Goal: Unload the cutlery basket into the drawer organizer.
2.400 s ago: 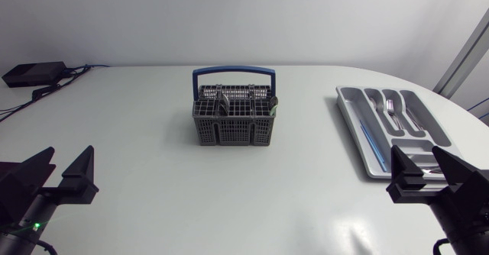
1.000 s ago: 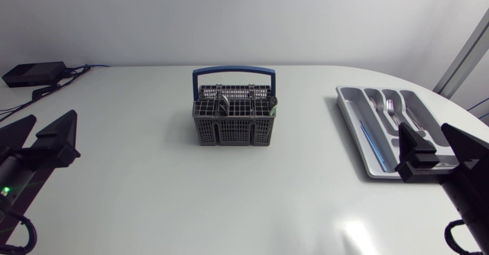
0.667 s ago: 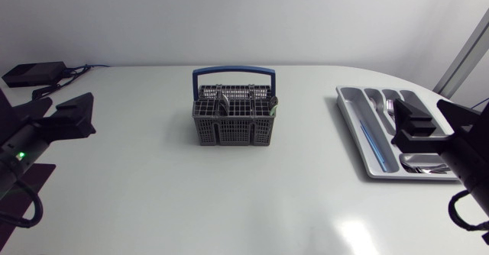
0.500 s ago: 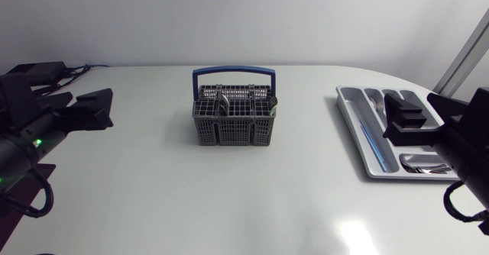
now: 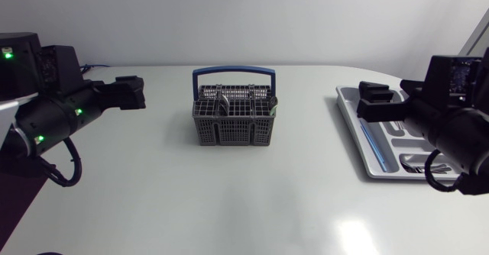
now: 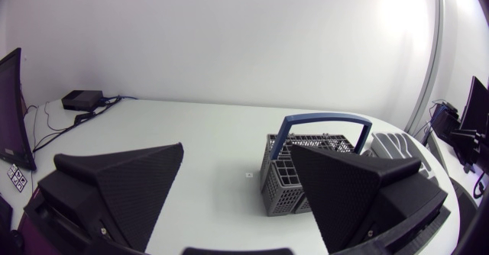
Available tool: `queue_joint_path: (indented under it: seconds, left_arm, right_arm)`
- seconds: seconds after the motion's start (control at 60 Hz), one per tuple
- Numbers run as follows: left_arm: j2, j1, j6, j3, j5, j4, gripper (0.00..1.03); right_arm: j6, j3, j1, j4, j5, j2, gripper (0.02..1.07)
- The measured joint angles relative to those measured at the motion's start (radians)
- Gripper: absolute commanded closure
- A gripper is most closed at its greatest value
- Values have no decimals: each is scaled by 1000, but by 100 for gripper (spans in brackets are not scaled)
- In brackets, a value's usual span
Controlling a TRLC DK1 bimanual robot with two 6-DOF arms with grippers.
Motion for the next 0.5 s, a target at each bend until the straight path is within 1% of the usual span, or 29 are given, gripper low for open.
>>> queue_joint_path:
  seconds: [0.1, 0.267, 0.317, 0.5]
  left_arm:
    - [33, -23, -8, 16, -4, -16, 5]
    - [76, -57, -33, 45, -10, -54, 5]
    - [88, -66, -37, 56, -11, -62, 5]
    - [132, -97, -60, 91, -11, -80, 5]
  right_arm:
    - [22, 54, 24, -40, 7, 50, 13]
    - [35, 100, 88, -45, 56, 106, 12]
    - [35, 116, 107, -57, 70, 126, 9]
    - [80, 180, 160, -114, 78, 203, 8]
